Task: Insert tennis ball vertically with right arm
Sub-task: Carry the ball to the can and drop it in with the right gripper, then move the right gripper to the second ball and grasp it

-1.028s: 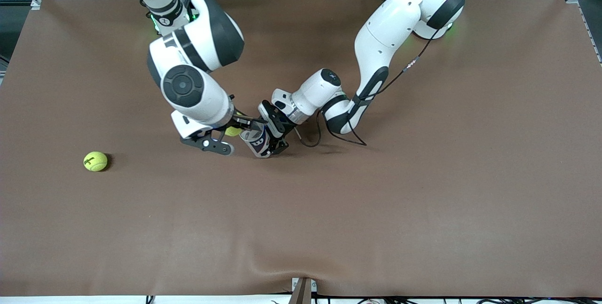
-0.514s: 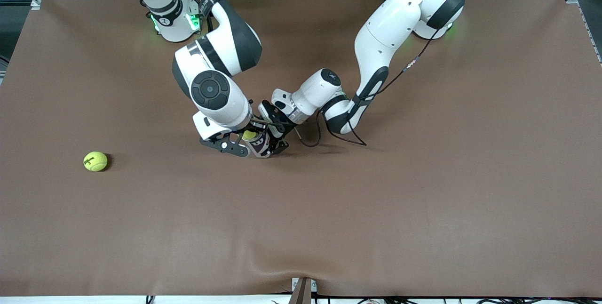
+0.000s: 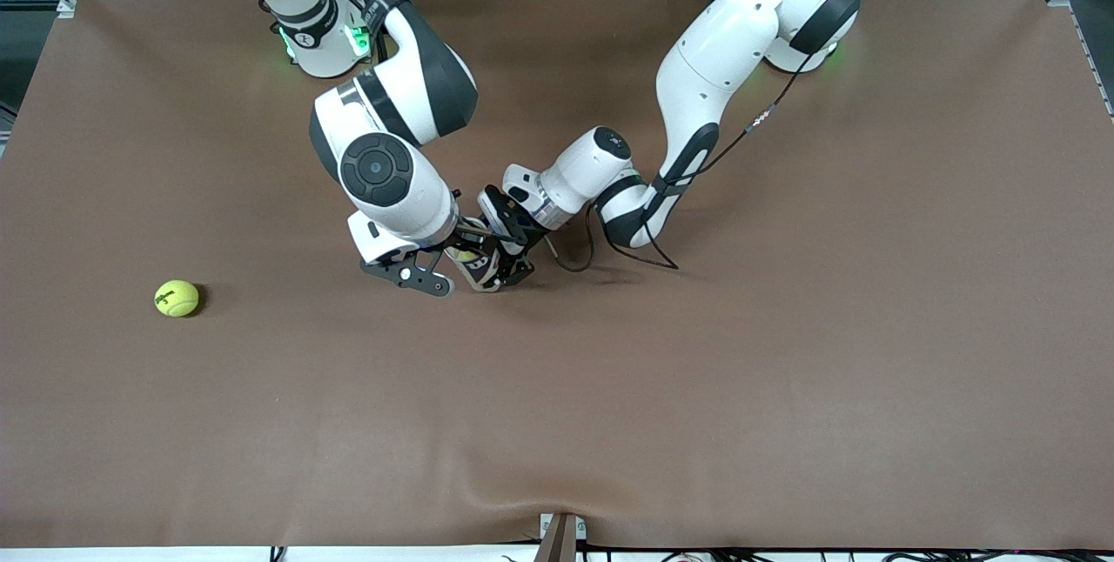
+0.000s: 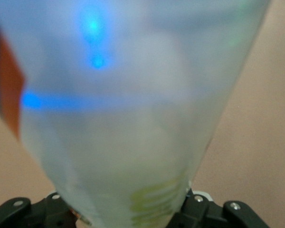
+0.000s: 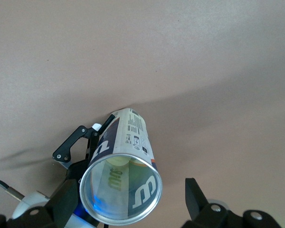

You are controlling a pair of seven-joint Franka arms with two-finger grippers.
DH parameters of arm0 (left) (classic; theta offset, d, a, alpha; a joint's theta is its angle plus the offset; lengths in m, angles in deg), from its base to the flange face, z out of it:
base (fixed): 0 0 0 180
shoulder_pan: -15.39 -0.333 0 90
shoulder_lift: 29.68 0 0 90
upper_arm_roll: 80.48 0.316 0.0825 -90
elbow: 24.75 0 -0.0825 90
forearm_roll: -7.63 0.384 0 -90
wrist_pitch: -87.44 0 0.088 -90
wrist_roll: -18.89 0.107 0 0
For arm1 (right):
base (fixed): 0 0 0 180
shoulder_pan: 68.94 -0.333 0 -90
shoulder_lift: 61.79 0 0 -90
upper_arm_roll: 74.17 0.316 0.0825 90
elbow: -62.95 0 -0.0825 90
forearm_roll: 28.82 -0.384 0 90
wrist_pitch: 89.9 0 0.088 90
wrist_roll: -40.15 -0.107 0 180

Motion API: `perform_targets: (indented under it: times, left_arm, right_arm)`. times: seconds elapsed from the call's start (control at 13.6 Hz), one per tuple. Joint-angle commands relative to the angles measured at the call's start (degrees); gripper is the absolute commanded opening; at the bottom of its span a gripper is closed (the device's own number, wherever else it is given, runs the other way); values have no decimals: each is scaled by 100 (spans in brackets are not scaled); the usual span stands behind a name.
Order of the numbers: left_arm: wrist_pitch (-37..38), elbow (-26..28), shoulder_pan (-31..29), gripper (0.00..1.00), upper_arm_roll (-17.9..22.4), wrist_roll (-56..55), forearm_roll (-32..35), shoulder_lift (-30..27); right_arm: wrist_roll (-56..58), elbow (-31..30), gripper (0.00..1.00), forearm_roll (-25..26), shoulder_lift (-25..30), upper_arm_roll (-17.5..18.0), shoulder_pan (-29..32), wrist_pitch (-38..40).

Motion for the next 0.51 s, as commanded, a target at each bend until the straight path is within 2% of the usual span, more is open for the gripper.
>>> perform_targets:
  times: [0.0, 0.44]
  left_arm:
    - [-11, 47, 21, 76, 22, -41, -63, 12]
    - [-11, 47, 29, 76, 22, -41, -63, 3]
  right_arm:
    - [64, 9, 100, -102, 103, 4, 138, 131]
    - [1530, 9, 100, -32, 288, -13, 1323, 817]
